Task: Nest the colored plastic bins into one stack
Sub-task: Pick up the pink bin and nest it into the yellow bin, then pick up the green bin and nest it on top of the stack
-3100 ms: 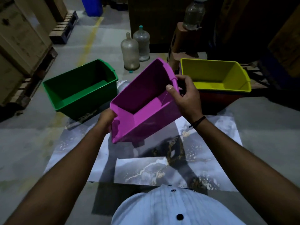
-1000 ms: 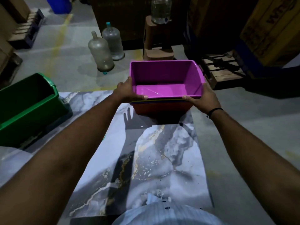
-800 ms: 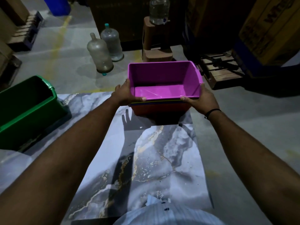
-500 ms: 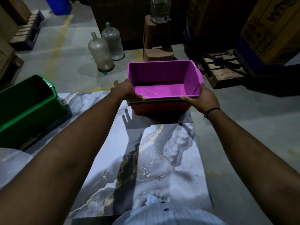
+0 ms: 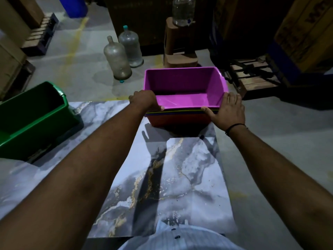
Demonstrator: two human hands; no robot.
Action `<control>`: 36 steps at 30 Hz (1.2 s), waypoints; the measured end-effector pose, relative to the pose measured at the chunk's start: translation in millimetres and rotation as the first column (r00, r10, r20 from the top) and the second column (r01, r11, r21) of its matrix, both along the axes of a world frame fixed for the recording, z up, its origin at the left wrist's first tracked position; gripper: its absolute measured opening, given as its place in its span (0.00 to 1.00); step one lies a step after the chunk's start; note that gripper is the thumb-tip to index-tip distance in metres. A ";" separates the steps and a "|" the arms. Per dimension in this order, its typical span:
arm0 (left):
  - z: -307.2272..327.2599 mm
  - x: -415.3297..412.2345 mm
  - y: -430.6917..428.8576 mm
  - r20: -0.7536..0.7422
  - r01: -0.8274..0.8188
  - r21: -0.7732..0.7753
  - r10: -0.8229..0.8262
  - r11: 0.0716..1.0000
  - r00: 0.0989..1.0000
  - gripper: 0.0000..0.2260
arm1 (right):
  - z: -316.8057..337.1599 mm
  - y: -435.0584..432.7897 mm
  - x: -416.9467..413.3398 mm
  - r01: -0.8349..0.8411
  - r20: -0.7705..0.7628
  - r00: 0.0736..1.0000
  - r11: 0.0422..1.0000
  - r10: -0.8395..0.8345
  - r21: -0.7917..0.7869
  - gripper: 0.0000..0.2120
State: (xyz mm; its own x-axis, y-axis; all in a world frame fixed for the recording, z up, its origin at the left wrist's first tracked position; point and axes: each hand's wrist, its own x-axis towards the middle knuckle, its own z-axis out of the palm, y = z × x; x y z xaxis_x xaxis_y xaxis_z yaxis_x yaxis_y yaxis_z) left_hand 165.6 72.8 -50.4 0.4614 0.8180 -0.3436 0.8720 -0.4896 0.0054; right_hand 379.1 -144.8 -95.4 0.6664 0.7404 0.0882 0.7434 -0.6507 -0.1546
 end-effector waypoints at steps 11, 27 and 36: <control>6.0 -38.8 -5.6 0.206 0.186 -0.116 -0.160 0.976 0.966 0.38 | 7.3 -6.3 -11.1 0.077 -0.201 0.974 0.990 -0.099 -0.114 0.55; 6.4 -219.3 5.0 0.495 0.049 0.256 -0.174 0.965 0.851 0.25 | 28.3 87.3 -194.7 -0.294 0.046 0.956 0.941 0.290 0.169 0.39; 9.8 -349.4 44.1 0.417 -0.131 0.395 -0.051 0.909 0.908 0.21 | 29.7 152.8 -312.3 -0.504 0.038 0.863 0.852 0.504 0.140 0.37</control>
State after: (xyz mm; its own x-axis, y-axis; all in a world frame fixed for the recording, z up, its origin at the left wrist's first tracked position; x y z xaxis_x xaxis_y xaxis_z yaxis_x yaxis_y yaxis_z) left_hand -183.8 116.9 -40.6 0.4487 0.8624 0.2346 0.8534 -0.4914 0.1742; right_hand 66.8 8.0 -65.7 0.2048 0.9546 0.2163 0.9635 -0.1577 -0.2162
